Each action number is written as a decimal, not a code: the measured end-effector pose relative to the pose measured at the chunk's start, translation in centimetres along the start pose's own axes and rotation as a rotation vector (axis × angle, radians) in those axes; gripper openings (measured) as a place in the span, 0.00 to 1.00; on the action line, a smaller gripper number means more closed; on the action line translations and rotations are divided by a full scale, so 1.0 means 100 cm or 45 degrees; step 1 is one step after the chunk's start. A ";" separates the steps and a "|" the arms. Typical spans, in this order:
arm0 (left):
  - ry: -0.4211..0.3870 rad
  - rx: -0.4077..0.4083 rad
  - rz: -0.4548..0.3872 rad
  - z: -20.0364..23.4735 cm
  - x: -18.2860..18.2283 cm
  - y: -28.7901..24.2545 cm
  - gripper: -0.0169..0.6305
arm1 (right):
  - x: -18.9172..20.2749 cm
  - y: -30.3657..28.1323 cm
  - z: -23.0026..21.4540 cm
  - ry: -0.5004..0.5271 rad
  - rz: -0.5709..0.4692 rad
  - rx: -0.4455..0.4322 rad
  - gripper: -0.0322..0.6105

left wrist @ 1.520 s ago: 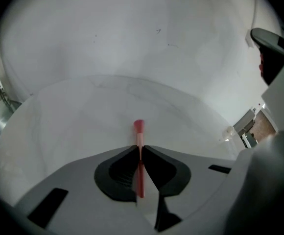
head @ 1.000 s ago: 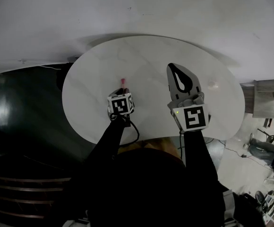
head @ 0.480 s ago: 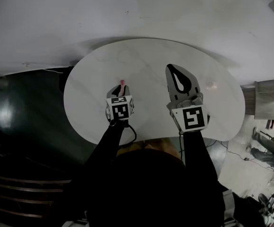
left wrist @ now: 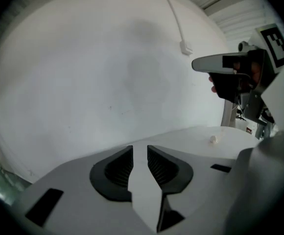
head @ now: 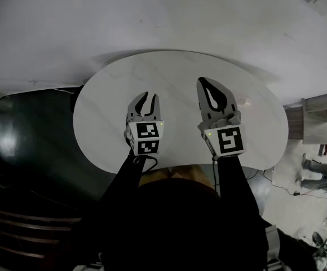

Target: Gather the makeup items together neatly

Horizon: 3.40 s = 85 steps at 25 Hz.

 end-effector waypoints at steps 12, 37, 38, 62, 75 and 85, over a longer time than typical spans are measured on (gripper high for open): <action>-0.166 -0.037 -0.528 -0.056 -0.132 0.057 0.18 | -0.017 0.033 -0.054 0.010 -0.079 0.001 0.09; -0.354 0.440 -0.647 -0.228 -0.168 0.037 0.18 | 0.021 0.142 -0.172 -0.005 0.029 0.356 0.09; -0.363 0.475 -0.654 -0.238 -0.169 0.036 0.18 | 0.023 0.150 -0.177 -0.002 0.041 0.388 0.09; -0.793 1.169 -0.209 -0.381 -0.081 0.022 0.20 | 0.051 0.275 -0.218 -0.047 0.124 0.756 0.09; -1.314 1.411 0.380 -0.406 0.081 -0.002 0.41 | 0.059 0.294 -0.222 -0.060 0.143 0.790 0.09; -1.487 1.434 0.572 -0.416 0.117 -0.022 0.56 | 0.064 0.297 -0.225 -0.072 0.149 0.780 0.09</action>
Point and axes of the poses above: the fingertips, and each gripper's own axes: y backward along the fingers, z to its left, x out of its underside, the point moved 1 cm from there along y, backward along the fingers, and after that the axes turned 3 degrees about z, right-handed, at the moved point
